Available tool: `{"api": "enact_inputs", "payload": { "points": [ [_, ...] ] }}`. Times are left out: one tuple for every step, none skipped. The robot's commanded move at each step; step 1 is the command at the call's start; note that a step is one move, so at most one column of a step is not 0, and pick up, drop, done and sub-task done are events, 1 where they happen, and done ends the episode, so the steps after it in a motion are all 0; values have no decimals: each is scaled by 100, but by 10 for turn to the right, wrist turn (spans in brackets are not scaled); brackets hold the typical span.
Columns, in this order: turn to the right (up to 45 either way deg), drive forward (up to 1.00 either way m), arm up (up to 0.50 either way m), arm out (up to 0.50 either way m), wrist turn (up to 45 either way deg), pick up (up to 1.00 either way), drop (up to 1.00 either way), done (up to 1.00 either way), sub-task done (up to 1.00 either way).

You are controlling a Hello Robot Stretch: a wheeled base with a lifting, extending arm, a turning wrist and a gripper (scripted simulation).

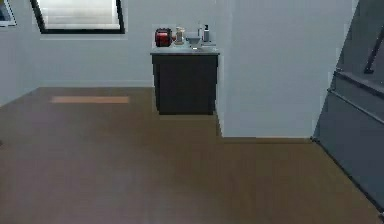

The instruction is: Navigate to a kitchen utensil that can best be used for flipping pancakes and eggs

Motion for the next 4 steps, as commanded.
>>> {"api": "enact_inputs", "payload": {
  "points": [
    [0, 100, 0, 0, 0, 0, 0, 0, 0],
    [0, 100, 0, 0, 0, 0, 0, 0, 0],
    [-60, 0, 0, 0, 0, 0, 0, 0, 0],
    [0, 15, 0, 0, 0, 0, 0, 0, 0]
  ]
}}
